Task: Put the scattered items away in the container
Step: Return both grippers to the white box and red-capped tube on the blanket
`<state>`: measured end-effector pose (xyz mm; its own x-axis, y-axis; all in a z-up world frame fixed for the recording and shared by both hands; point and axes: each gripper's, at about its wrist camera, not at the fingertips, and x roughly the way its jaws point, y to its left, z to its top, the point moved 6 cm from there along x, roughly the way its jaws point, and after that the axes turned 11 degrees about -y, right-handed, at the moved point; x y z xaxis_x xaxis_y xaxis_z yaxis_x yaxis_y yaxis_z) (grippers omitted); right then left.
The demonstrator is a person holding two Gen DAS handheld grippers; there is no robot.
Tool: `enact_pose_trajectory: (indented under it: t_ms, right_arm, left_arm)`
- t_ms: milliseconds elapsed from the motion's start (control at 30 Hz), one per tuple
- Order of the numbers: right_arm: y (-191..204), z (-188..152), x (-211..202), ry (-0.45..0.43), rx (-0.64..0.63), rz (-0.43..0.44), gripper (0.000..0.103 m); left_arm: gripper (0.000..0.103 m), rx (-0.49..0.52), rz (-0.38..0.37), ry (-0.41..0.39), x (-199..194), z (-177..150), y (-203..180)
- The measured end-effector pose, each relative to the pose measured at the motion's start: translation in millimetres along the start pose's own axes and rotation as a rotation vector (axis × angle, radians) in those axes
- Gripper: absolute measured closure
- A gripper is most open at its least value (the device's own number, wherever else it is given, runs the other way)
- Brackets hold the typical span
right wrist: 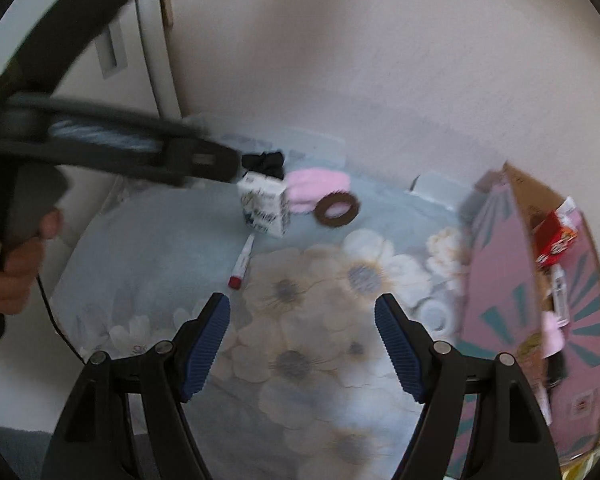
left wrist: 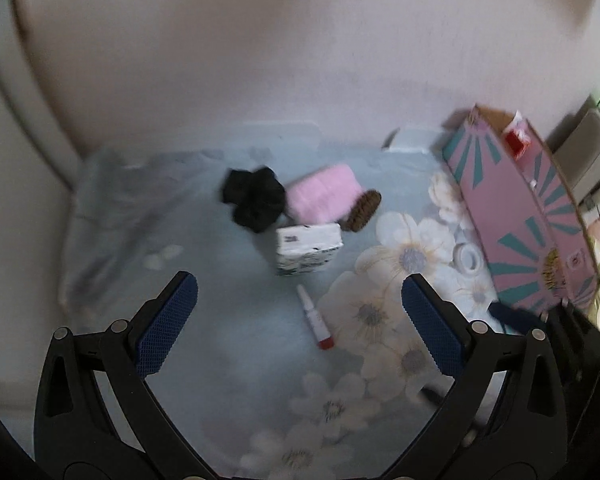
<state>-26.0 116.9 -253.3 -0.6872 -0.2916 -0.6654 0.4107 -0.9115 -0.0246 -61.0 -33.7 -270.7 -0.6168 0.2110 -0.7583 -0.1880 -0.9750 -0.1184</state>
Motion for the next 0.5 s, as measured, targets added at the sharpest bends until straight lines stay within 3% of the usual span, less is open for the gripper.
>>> enact_pose_trajectory:
  t_ms: [367,500]
  right_arm:
    - [35,-19,54,0.009,-0.017,0.041,0.032]
    - [48,-17,69,0.017,-0.041,0.063,0.042]
  left_arm:
    - [0.001,-0.045,-0.012,0.030,53,-5,17]
    - [0.001,-0.056,-0.014,0.032,58,-6,21]
